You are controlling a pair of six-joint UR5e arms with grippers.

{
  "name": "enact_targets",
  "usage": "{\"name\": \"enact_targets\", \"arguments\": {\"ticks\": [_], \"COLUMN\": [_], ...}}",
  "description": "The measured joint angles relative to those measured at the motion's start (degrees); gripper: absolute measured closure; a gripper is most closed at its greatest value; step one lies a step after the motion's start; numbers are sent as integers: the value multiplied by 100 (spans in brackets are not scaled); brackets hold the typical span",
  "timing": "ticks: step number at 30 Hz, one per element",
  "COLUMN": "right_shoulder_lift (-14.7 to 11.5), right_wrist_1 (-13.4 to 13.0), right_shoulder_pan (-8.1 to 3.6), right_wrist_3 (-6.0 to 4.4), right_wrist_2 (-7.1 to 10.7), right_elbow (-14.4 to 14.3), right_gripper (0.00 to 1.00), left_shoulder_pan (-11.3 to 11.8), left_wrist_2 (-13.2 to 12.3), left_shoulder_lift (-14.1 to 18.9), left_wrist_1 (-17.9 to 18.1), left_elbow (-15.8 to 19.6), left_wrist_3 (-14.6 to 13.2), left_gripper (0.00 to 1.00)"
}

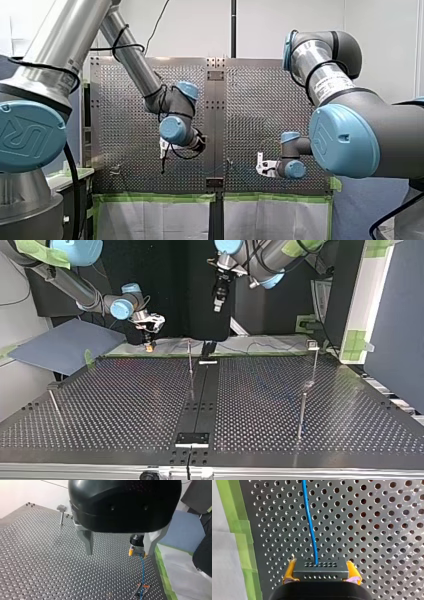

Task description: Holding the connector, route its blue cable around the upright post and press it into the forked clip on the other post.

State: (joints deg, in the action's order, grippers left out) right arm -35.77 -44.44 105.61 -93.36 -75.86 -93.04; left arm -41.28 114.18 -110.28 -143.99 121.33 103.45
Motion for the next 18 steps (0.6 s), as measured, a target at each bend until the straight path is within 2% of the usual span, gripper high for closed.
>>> {"name": "enact_targets", "arguments": {"ticks": [18], "right_shoulder_lift": [-4], "right_wrist_1": [-38], "right_shoulder_pan": [52], "right_wrist_3": [0], "right_wrist_2": [-35], "right_elbow": [0], "right_gripper": [100], "left_shoulder_pan": [11], "left_wrist_2": [33], "left_shoulder_lift": [938], "left_wrist_1": [103], "left_elbow": [929], "left_wrist_3": [95], "left_gripper": [1]}}
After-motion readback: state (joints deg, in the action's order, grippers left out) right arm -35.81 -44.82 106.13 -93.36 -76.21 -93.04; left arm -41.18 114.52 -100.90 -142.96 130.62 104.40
